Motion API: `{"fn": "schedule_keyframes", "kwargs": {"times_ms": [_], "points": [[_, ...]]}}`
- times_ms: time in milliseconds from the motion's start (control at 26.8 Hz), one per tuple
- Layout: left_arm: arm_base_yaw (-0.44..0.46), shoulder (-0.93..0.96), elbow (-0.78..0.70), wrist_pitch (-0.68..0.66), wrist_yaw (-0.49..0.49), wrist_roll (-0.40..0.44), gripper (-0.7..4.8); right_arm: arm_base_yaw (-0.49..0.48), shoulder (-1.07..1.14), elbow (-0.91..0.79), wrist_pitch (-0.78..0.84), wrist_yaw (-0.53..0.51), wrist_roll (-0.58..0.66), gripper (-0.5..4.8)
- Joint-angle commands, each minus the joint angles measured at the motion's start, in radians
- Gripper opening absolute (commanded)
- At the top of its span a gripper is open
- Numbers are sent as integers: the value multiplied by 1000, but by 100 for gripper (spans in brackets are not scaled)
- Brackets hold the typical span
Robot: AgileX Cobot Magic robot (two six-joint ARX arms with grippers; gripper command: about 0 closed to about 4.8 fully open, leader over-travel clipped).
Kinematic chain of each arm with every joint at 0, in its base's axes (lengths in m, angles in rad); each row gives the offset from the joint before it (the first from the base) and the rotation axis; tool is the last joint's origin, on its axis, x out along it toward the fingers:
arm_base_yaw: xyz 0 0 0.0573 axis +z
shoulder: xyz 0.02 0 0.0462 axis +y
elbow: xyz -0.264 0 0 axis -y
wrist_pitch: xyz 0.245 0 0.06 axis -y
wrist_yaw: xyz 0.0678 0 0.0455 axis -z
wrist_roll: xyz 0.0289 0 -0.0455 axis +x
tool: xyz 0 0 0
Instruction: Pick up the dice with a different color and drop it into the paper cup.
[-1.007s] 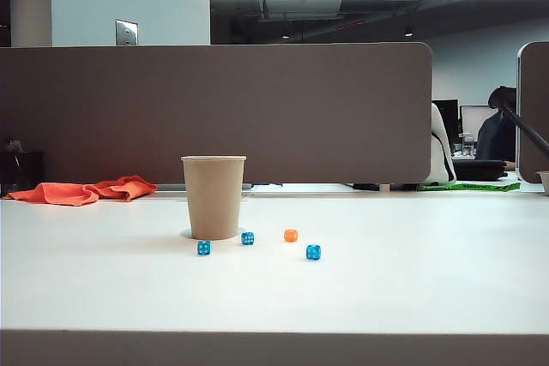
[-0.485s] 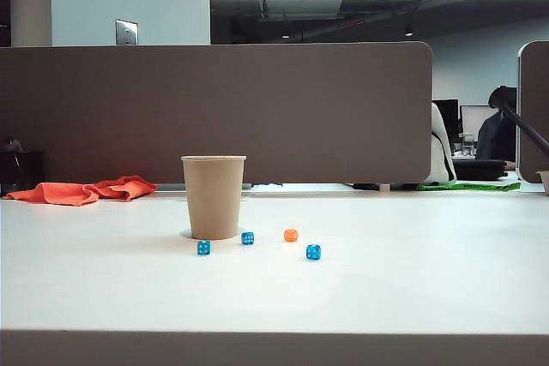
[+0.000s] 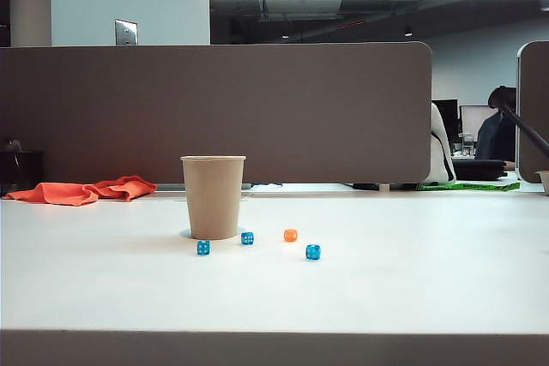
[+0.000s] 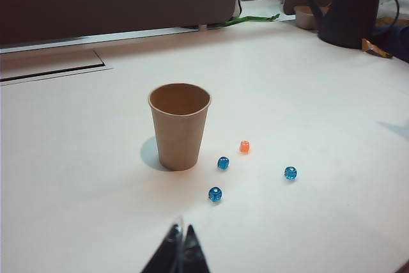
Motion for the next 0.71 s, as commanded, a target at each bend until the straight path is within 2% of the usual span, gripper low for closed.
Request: {"fn": "schedule_keyframes", "kwargs": {"times_ms": [37,261,485,597,709], "points": [[-19,0,5,-22,5,-10,-6,76,113,74,14,1,-63,-5],[-25,1,6,-58,21,-31,-6,237,320,185,18,154,-66,-5],[-25,2,6,-114,61,-27,-6,330,512,272,42,169,-66,-5],[-25,2,7,-95,60,40,-6,382,638,330,64,223,-65,0],[-25,2,7,-92,60,54,-6,390,687,342,108,209,-65,0]]}}
